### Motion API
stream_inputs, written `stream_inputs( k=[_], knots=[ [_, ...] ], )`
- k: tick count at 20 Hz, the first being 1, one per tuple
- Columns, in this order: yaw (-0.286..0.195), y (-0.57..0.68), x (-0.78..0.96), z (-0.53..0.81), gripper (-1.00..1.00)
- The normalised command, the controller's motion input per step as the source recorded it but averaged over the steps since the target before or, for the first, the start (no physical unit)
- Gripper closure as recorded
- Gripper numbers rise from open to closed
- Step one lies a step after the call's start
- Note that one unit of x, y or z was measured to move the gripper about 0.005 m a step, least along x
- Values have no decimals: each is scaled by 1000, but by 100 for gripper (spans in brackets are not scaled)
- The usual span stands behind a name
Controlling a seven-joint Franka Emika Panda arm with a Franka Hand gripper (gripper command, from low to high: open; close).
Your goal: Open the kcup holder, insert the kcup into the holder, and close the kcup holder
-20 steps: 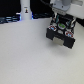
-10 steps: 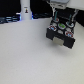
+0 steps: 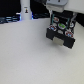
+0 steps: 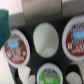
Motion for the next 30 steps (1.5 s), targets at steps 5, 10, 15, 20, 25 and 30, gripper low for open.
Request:
stream_inputs(
  k=[5, 10, 15, 20, 25, 30],
  knots=[
    [75, -108, 517, -235, -100],
    [129, 90, 235, -316, -100],
    [187, 249, -76, -141, -100],
    [197, 248, -305, -38, -100],
    [178, 319, -411, -3, -100],
    [158, 391, -461, -1, -100]
  ],
)
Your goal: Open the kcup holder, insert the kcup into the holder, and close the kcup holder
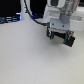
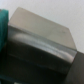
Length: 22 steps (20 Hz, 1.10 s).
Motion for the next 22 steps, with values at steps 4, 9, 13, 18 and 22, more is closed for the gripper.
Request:
stream_inputs(
  k=[4, 9, 13, 18, 22],
  knots=[
    [167, 366, -524, -1, -100],
    [160, 375, -544, -8, -100],
    [151, 401, -535, -17, -100],
    [140, 430, -561, -11, -100],
    [145, 416, -552, -8, -100]
  ],
)
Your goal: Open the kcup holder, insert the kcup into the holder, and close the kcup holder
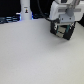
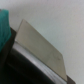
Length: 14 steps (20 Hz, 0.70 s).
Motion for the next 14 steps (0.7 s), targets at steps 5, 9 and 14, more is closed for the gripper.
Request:
stream_inputs(
  k=[5, 9, 14],
  knots=[
    [138, 428, -575, -3, -100],
    [121, 438, -605, 6, -100],
    [84, 389, -340, 497, -100]
  ],
)
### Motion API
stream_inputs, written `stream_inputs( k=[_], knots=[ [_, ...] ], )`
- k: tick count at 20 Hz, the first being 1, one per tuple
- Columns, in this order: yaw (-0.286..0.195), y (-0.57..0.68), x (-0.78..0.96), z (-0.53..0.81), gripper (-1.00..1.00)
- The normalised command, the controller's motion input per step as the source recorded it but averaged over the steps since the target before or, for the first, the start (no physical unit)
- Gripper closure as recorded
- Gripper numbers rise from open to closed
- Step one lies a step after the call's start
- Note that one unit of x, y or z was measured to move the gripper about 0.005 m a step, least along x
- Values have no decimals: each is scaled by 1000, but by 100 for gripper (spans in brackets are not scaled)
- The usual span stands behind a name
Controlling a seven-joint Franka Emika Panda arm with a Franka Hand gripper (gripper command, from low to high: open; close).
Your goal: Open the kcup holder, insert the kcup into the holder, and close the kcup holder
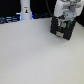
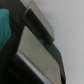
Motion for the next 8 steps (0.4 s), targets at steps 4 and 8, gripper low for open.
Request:
stream_inputs(
  k=[4, 8],
  knots=[
    [52, 182, 35, 964, -100],
    [3, 2, 64, 313, -100]
  ],
)
